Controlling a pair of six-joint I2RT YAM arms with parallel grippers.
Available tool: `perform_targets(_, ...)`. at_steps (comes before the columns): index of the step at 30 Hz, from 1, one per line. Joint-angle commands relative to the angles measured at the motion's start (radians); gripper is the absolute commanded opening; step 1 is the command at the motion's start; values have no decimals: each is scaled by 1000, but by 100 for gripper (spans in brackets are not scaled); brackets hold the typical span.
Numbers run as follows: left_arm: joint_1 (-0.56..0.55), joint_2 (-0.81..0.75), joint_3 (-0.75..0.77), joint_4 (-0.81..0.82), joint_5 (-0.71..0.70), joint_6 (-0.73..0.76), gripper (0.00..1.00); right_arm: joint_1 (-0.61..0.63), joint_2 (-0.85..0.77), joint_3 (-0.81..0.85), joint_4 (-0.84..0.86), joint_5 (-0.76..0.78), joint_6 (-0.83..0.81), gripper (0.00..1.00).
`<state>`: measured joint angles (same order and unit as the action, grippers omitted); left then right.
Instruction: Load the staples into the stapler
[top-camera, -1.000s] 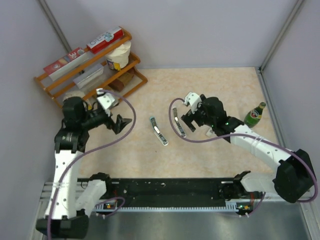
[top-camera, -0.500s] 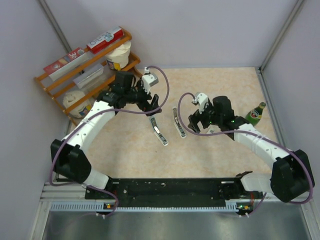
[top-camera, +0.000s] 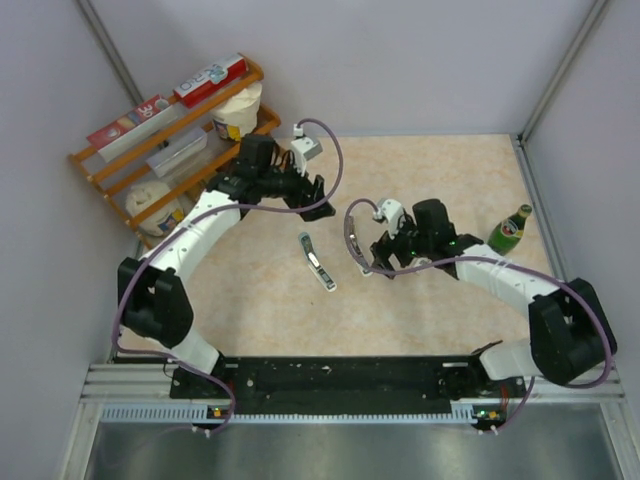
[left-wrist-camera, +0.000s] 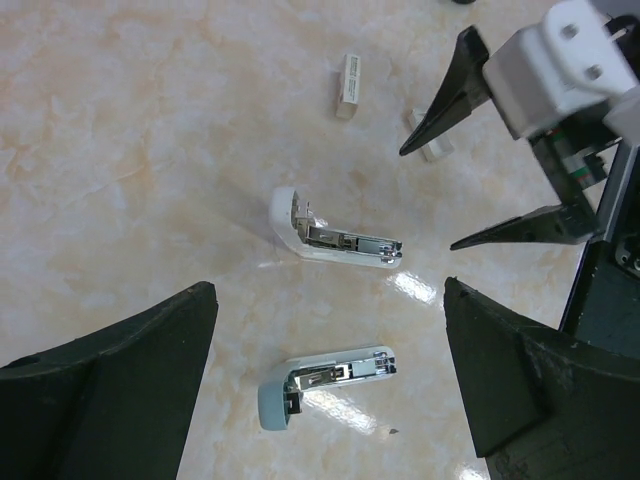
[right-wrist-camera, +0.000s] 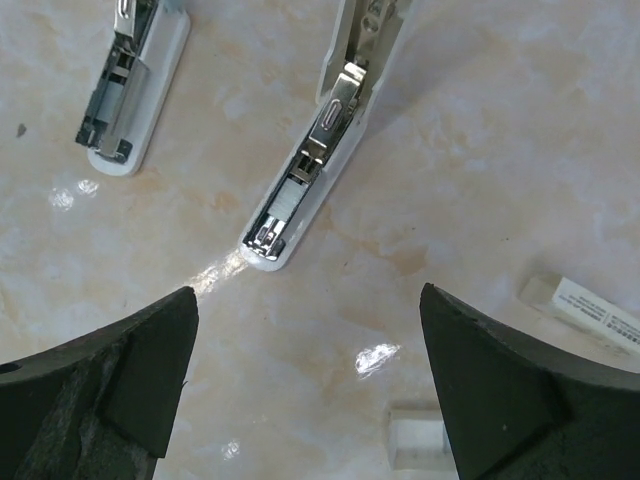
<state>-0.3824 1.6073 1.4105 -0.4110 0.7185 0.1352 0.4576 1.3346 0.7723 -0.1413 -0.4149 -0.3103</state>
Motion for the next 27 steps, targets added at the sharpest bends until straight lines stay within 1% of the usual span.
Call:
perform_targets(1, 16, -87, 4, 23, 6, 15, 99, 58, 80, 54, 2, 111, -30, 90)
perform_targets(5, 56, -135, 13, -14, -8, 26, 99, 102, 132, 76, -4, 188, -27, 91)
perform_targets(9, 103, -158, 13, -25, -8, 21, 99, 122, 141, 81, -4, 182, -29, 91)
perform_targets(12, 120, -161, -13, 3, 1, -11, 99, 145, 156, 84, -6, 199, -33, 91)
perform_targets(15, 120, -158, -44, 49, 10, -45, 99, 162, 181, 90, -6, 220, -32, 92)
perform_targets(18, 120, -147, -41, 52, 22, -58, 99, 182, 212, 100, 5, 261, -29, 92)
perform_targets(23, 120, -145, -57, 70, 35, -71, 99, 214, 259, 128, 26, 382, -21, 92)
perform_targets(27, 122, -149, -84, 97, 38, -80, 99, 250, 291, 143, 25, 445, -36, 93)
